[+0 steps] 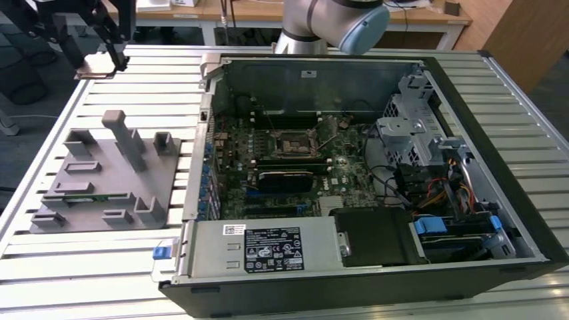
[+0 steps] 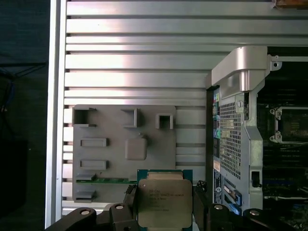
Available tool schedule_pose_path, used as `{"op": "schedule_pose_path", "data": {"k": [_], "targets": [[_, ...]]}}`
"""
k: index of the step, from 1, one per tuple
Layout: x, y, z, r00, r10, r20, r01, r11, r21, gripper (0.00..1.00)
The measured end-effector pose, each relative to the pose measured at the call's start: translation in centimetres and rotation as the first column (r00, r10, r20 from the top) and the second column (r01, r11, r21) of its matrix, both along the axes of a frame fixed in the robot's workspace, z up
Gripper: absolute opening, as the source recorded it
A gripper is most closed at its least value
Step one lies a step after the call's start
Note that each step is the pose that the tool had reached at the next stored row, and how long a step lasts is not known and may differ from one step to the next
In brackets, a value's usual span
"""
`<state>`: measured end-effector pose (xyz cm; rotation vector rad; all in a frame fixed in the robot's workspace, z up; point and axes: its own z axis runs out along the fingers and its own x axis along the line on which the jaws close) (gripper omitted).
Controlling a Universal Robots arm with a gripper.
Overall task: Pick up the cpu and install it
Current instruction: 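Pick up the cpu and move it towards the insertion slot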
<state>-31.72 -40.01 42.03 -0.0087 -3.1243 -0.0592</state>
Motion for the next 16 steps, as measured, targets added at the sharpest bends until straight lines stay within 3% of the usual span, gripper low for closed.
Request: {"op": "schedule_pose_path", "data": {"k": [16], "targets": [[2.7,0.0,-0.01,1.0,0.0,0.0,0.0,1.0,0.0001,0.54]]}}
